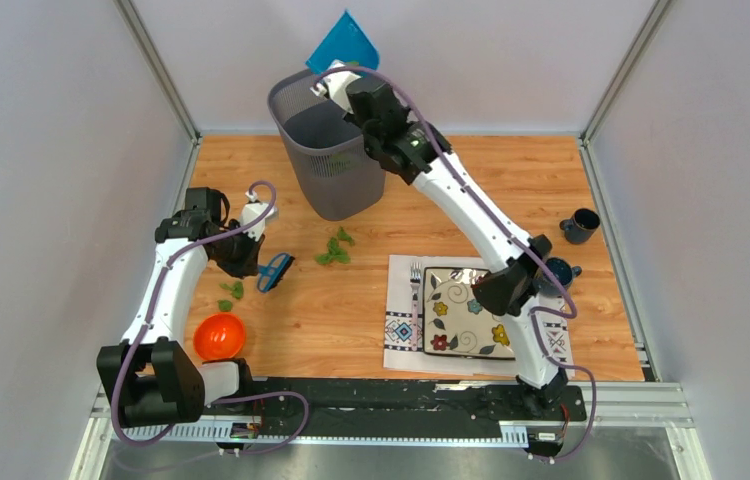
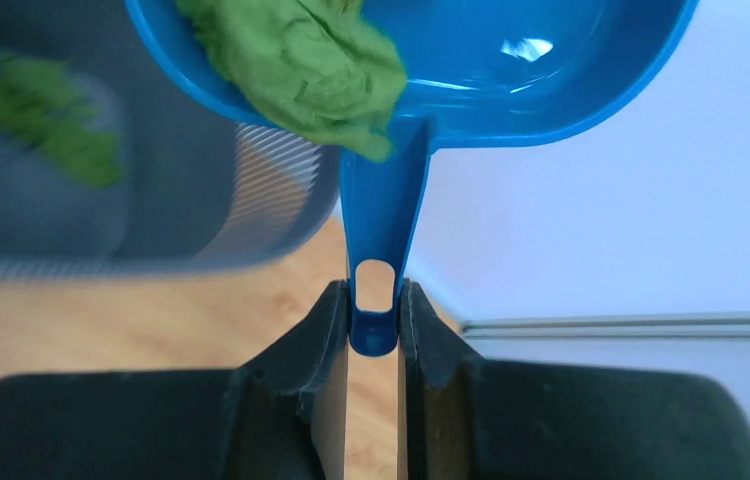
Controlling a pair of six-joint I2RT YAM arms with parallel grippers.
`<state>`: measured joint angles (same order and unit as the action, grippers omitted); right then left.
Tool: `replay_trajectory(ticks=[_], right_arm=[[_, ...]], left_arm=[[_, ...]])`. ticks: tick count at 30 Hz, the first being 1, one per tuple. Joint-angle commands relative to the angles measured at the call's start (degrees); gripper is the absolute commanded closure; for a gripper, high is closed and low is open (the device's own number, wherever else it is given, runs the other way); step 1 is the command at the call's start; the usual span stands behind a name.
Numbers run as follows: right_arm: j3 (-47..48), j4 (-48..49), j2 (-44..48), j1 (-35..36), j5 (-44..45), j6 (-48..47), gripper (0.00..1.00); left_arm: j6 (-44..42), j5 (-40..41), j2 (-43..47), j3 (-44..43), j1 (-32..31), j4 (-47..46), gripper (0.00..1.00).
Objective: Sweep away the paper scraps from the table
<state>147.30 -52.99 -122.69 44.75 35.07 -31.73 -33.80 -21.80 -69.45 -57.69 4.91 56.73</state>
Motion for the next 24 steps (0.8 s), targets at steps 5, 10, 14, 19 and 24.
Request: replay_trajectory(ticks=[5,10,14,19,24], right_arm=[[-16.76,70.06,-2.56,1.48,19.07,-59.13,0.96],[-22.76,84.44,-0.88,2.71,13.98,-76.87,0.94],[-28.46,92.42,0.7,2.71,9.86,-85.31,0.97],[-39.44,100.1,2.89,2.27,-2.19,-96.59,0.99],[-40.87,100.02,3.69,1.13,-6.5,-99.06,1.0]], left_arm=[[-0.3,-2.02,2.04,-0.58,0.19,1.02,1.0],[-0.48,-2.02,1.95,-1.37,0.1,1.72,1.0],[-0.3,-2.63,1.69,-1.72,0.1,1.72,1.0],[-0.65,-2.46,1.77,-1.81,0.19,2.16,1.0],[-1.27,-2.19,2.48,-1.72,0.1,2.77,1.0]])
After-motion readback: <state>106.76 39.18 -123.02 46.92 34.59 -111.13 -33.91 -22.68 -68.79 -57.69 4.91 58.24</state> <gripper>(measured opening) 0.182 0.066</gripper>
